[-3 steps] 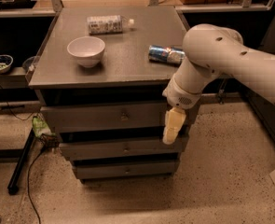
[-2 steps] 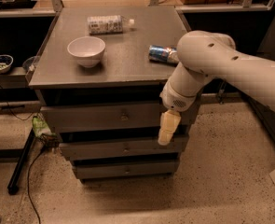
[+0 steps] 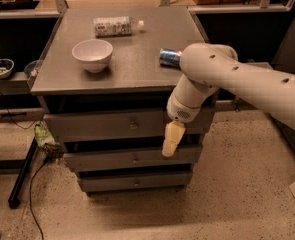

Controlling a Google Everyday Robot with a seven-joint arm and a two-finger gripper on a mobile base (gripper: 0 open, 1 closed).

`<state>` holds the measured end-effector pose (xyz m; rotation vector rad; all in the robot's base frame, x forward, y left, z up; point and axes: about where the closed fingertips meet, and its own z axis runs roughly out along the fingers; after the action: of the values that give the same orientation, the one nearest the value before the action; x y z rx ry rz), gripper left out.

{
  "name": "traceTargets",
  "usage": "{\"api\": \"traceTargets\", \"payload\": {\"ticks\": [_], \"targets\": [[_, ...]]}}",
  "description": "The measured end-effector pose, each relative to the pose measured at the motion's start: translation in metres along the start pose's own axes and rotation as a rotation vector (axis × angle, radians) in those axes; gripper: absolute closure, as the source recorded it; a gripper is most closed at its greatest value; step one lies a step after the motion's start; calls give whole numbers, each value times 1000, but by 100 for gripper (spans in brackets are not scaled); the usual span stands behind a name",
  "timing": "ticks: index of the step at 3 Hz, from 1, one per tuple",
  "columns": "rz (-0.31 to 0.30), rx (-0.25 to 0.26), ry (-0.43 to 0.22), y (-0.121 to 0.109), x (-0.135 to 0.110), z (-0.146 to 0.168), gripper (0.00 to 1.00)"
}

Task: Open top drawer

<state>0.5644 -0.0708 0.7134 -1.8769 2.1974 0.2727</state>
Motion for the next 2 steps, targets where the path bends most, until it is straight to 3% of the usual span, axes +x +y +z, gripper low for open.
{"api": "traceTargets", "payload": {"ticks": [2], "targets": [[0,62,-25,-21,-15,6,0]]}}
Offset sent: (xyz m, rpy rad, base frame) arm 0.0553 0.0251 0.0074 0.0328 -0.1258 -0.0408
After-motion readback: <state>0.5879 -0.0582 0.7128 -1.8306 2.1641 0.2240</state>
